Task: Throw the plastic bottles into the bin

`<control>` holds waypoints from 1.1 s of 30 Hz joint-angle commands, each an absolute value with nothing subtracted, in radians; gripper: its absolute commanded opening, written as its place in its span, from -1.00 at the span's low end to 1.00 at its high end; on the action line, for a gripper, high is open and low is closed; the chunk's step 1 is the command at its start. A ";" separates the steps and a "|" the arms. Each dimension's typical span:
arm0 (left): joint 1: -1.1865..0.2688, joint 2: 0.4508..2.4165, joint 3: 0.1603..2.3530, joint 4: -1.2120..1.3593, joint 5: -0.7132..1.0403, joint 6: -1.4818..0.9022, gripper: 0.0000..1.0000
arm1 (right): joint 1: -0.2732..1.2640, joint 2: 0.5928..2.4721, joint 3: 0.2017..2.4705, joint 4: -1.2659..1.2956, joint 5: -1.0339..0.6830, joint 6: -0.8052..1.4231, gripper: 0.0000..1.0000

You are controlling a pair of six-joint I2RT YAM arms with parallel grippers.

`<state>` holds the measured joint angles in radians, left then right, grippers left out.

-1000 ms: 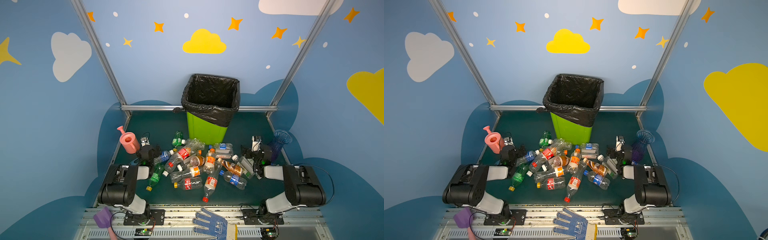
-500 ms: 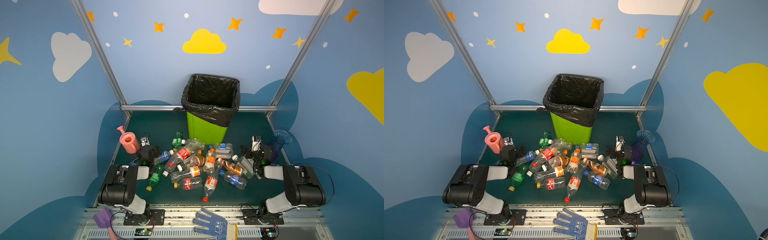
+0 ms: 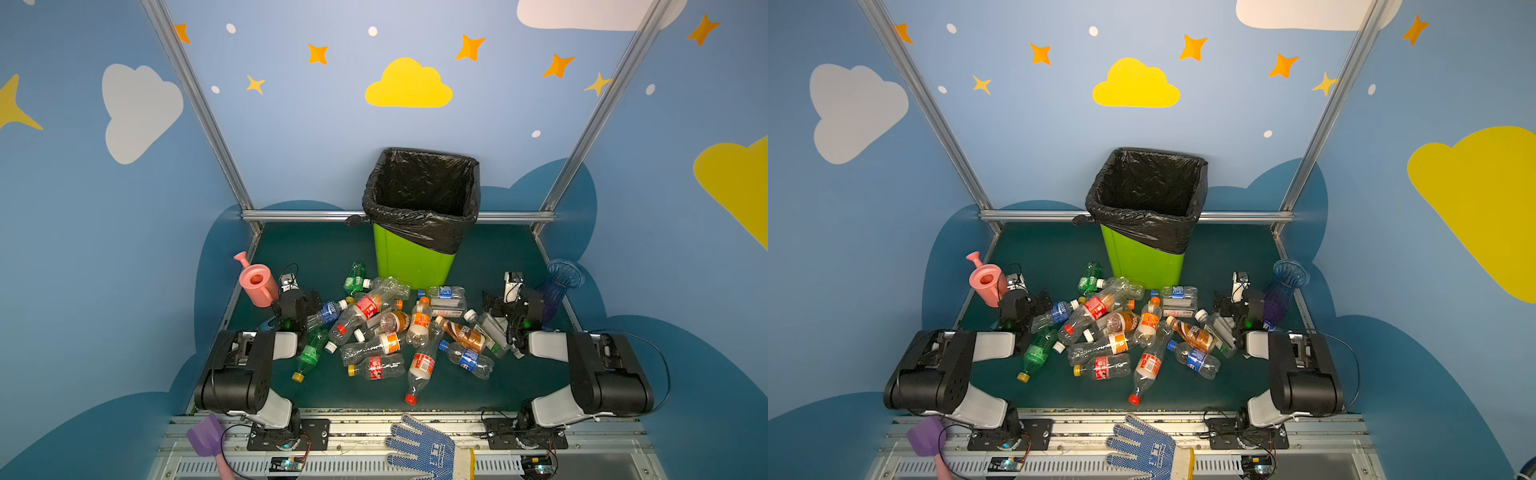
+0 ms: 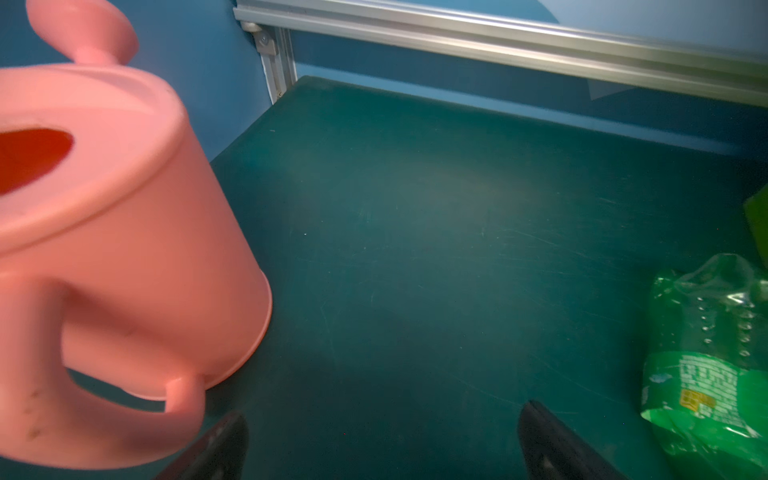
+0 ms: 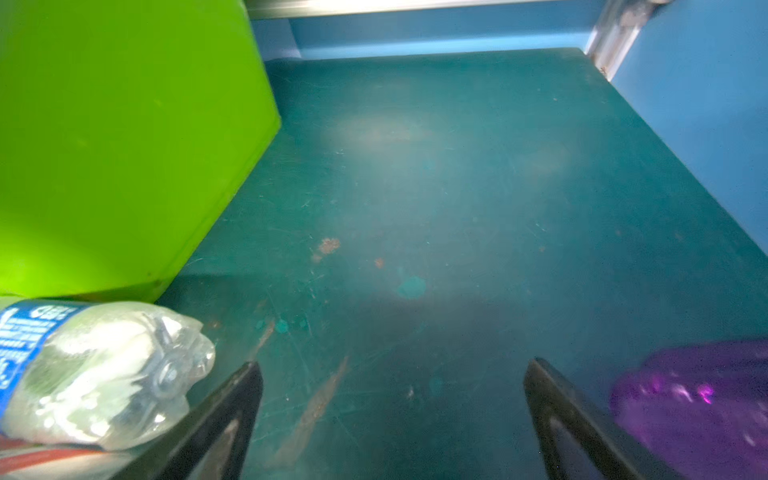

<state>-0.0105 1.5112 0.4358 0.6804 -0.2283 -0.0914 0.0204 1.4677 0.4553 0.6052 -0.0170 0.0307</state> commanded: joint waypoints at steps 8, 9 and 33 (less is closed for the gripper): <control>-0.005 1.231 0.724 0.140 -0.256 -0.184 1.00 | 0.006 1.145 0.695 -0.126 0.118 0.434 0.96; -0.006 1.213 0.726 0.137 -0.248 -0.198 1.00 | 0.006 1.120 0.713 -0.198 0.148 0.490 0.96; -0.117 1.199 0.795 0.039 -0.174 -0.217 1.00 | -0.024 1.014 0.774 -0.711 -0.080 0.436 0.53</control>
